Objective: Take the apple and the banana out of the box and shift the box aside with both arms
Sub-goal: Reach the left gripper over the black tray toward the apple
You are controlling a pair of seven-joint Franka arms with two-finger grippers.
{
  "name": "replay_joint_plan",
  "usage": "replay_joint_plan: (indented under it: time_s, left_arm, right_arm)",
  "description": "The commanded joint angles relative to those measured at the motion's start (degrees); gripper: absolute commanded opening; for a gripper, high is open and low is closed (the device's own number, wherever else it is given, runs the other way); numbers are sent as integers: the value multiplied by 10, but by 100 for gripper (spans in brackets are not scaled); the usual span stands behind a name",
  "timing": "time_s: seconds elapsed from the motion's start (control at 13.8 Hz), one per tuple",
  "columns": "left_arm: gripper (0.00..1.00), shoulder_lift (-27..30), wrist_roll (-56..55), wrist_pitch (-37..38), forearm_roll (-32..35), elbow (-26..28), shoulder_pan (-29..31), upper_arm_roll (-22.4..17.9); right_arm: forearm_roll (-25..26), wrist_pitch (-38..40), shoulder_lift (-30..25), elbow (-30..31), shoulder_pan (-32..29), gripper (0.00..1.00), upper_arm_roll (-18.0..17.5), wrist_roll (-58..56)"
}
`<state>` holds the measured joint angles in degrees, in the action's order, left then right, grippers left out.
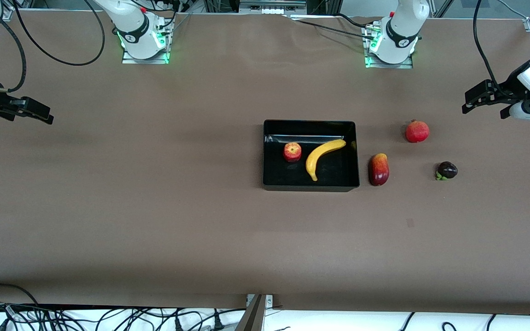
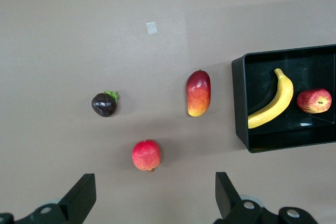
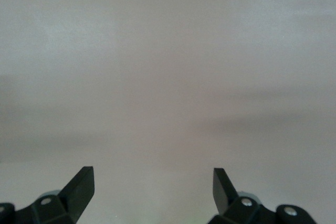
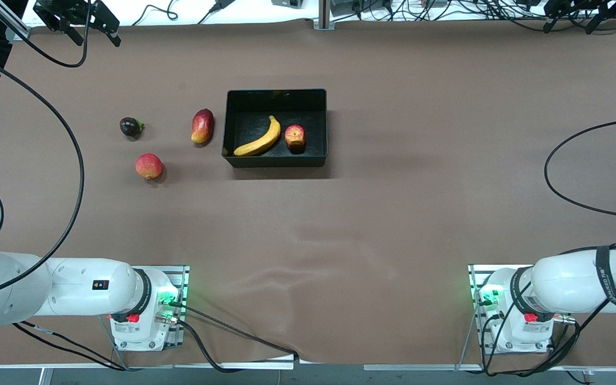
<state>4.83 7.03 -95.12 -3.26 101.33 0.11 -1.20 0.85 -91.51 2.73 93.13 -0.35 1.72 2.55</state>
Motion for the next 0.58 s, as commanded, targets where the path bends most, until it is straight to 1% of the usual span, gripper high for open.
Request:
replay_joint_plan:
  time_s: [0.0,0.07,0.22,0.51]
  left_arm:
    - [100,11,0,18,22,-5,7,9]
    - [100,20,-3,22,26,4,8,9]
    - [100,9,-7,25,26,-16,7,8]
    - [100,6,-6,25,26,-18,7,9]
  right_arm:
    - [-2,12,4,-12,-5,100,-4,-6]
    - [-2,12,4,-12,-5,100,-4,-6]
    - [-2,11,4,-12,-5,100,-4,-6]
    - [-2,11,4,-12,-5,100,-4,-6]
